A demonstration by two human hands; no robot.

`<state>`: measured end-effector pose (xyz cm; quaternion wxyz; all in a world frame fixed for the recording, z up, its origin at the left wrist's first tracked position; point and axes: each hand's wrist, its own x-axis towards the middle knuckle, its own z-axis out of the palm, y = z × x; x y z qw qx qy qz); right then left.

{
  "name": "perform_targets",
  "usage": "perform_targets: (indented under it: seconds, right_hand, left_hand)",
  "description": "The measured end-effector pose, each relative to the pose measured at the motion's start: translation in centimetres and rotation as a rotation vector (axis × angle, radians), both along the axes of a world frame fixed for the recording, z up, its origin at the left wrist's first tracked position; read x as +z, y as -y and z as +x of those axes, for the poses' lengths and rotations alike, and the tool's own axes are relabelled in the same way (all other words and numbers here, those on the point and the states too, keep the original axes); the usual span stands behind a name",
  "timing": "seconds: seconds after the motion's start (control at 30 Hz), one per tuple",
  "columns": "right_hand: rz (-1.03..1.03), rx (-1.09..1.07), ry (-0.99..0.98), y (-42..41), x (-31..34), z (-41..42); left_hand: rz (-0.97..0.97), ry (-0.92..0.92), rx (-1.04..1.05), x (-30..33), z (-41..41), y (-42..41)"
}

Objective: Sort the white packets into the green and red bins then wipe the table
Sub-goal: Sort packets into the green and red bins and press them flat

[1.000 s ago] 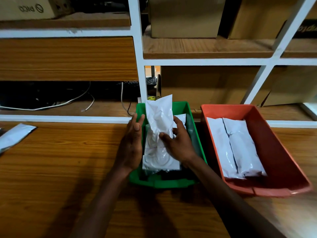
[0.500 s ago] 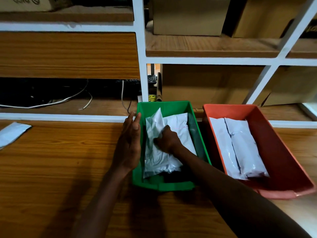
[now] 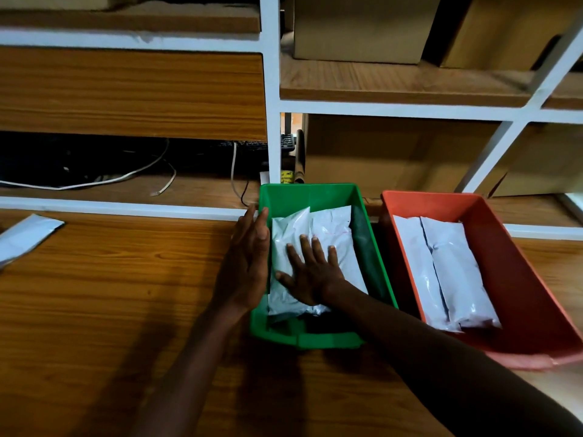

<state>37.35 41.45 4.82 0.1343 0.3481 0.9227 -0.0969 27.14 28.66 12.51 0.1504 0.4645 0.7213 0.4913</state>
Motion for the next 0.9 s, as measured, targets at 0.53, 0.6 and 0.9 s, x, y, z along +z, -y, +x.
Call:
perform_targets:
  seconds: [0.53, 0.6, 0.9]
  right_hand:
    - [0.109, -0.064, -0.154, 1.7, 3.0, 1.6]
    - [0.113, -0.108, -0.215, 2.4, 4.0, 2.3]
    - [0.269, -0.227, -0.499, 9.5, 8.0, 7.2]
  left_hand:
    - [0.03, -0.026, -0.043, 0.5, -0.4, 1.1]
    - [0.031, -0.052, -0.066, 0.2, -0.6, 1.3]
    - [-0.044, -0.134, -0.147, -1.3, -0.8, 5.3]
